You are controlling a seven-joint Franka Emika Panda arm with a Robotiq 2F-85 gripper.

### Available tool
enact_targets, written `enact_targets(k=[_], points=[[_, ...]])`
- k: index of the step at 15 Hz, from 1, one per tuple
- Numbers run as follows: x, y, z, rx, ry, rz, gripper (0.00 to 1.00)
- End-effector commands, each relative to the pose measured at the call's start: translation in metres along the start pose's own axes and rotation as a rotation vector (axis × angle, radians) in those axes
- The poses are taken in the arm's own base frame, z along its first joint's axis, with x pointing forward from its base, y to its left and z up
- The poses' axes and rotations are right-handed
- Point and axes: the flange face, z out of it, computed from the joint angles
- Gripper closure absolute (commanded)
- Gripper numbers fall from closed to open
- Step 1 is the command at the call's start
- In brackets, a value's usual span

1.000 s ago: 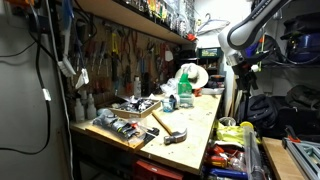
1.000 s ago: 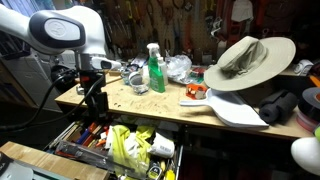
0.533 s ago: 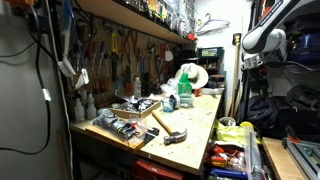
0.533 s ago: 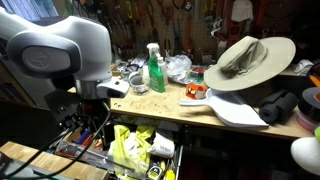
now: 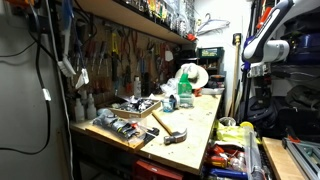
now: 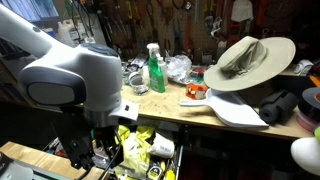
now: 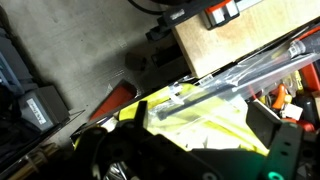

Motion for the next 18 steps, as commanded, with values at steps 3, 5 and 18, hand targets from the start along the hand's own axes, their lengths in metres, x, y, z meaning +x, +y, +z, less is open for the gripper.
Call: enact_targets(k=[3, 5, 18], points=[[0.011, 0.028, 0.045, 0.026, -0.071, -0.011, 0.0], [0.014, 0.036, 0.054, 0.031, -0.084, -0.01, 0.26], [0.028, 0.062, 0.133, -0.211, -0.099, -0.172, 1.0]])
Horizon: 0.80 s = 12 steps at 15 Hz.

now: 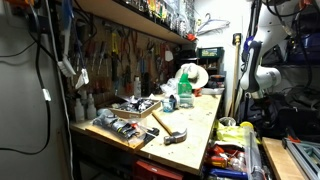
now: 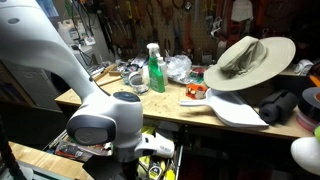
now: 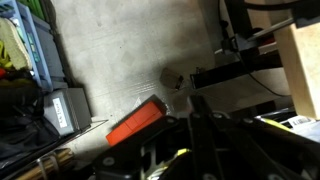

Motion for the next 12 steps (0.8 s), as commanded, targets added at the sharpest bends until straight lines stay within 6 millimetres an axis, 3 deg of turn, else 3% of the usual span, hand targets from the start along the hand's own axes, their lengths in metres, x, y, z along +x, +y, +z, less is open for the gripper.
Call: enact_targets(k=[1, 2, 12], points=[[-0.005, -0.002, 0.024, -0.032, -0.001, -0.034, 1.0], [0.0, -0.002, 0.012, -0.025, -0.001, -0.025, 0.99], [0.0, -0.005, 0.024, -0.038, -0.011, -0.05, 1.0]])
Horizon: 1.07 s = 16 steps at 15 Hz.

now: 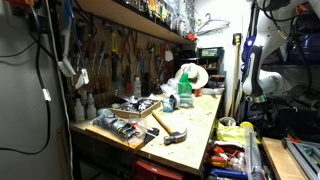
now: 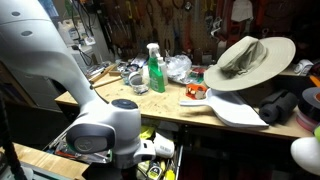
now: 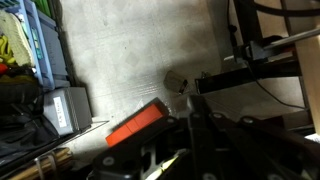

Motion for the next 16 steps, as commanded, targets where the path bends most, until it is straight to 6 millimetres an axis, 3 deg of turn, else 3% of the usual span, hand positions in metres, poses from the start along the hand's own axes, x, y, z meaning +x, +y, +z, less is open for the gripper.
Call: enact_targets(k=[1, 9, 16], points=[[0.005, -0.005, 0.006, -0.021, -0.004, -0.031, 1.0], [0.021, -0.019, 0.036, -0.059, 0.006, -0.165, 1.0], [0.031, -0.022, 0.039, -0.071, 0.158, -0.166, 1.0]])
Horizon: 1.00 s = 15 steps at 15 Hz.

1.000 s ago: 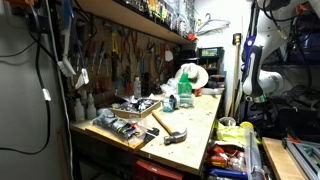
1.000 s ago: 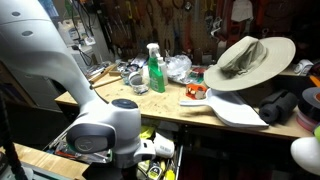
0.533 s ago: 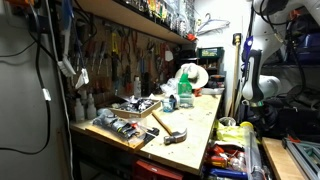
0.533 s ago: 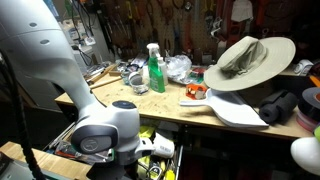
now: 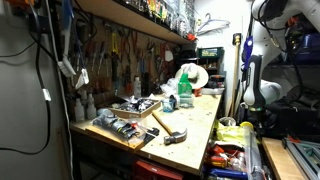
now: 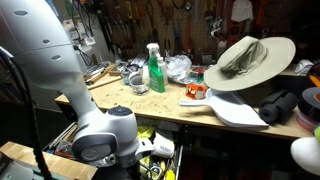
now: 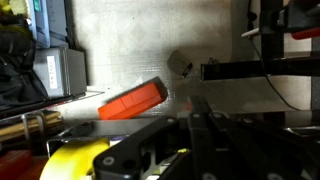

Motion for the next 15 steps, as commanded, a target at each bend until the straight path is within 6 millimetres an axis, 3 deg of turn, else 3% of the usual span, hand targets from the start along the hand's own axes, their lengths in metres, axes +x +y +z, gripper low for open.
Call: enact_targets(k=[1, 7, 15], points=[[0.0, 0.0, 0.004, -0.004, 0.085, -0.01, 1.0], [-0.002, 0.004, 0.009, 0.012, 0.17, 0.014, 1.0], [0.016, 0.015, 0.0, 0.084, 0.402, 0.145, 1.0]])
